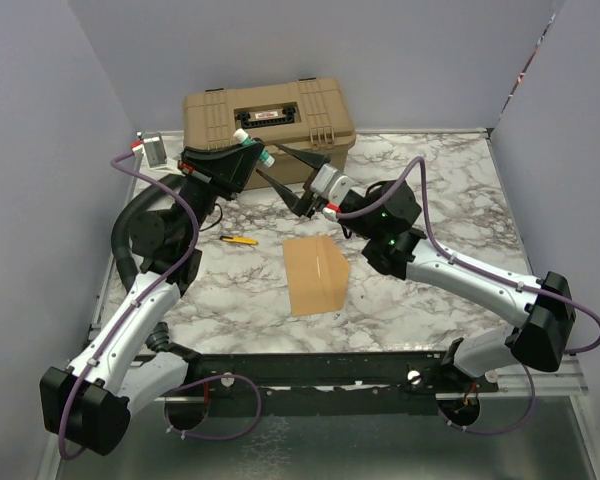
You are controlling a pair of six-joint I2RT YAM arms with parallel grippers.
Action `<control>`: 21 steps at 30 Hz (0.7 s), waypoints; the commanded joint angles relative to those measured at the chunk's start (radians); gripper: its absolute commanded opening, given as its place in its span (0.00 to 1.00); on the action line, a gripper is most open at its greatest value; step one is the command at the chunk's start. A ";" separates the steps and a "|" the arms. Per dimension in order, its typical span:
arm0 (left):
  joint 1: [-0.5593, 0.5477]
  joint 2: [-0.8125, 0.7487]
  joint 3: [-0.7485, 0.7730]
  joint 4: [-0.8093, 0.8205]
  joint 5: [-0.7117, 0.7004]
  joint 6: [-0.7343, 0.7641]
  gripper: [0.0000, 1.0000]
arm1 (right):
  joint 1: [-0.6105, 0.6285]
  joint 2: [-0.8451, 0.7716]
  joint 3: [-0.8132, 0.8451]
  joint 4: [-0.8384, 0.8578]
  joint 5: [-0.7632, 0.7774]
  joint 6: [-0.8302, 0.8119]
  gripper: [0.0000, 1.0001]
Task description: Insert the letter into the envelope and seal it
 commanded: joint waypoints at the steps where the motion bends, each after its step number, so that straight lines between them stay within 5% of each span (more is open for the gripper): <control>1: 0.002 -0.003 -0.004 0.006 -0.016 0.002 0.00 | 0.012 0.019 0.030 -0.007 -0.010 -0.012 0.50; 13: 0.002 -0.020 -0.007 0.007 -0.004 0.008 0.00 | 0.011 0.026 0.080 -0.053 0.069 0.251 0.01; 16: 0.002 -0.033 -0.008 0.037 -0.003 0.022 0.00 | -0.012 0.003 0.095 -0.080 0.043 0.493 0.00; 21: 0.002 -0.046 0.004 0.099 0.025 0.037 0.00 | -0.148 -0.024 0.034 0.107 -0.120 1.179 0.01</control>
